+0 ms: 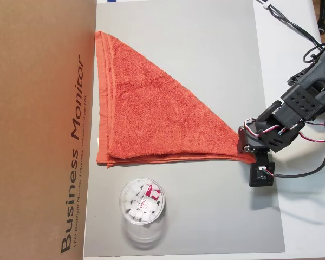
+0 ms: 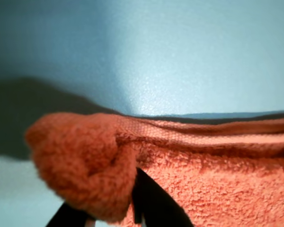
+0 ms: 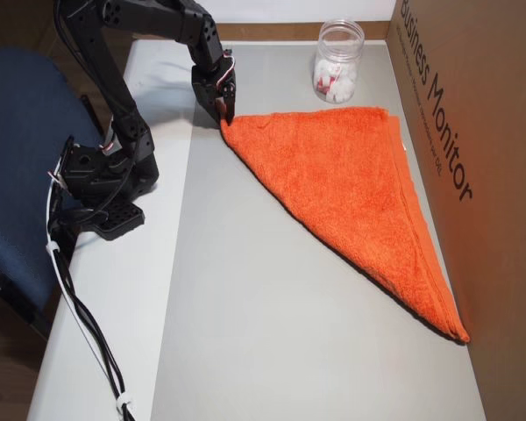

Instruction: Fold the blanket.

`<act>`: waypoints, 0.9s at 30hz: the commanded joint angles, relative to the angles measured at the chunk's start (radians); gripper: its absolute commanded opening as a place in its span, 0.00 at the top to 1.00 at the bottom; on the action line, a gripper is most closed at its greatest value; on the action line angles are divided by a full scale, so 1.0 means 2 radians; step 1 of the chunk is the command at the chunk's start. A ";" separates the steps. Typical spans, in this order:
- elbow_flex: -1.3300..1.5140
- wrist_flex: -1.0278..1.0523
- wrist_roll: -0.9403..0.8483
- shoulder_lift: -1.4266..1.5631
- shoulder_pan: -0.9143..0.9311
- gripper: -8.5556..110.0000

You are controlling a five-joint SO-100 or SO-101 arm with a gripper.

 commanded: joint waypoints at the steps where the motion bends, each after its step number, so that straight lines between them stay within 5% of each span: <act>1: -0.009 0.028 0.048 0.019 -0.008 0.93; 27: 0.009 0.171 0.278 0.226 -0.064 0.93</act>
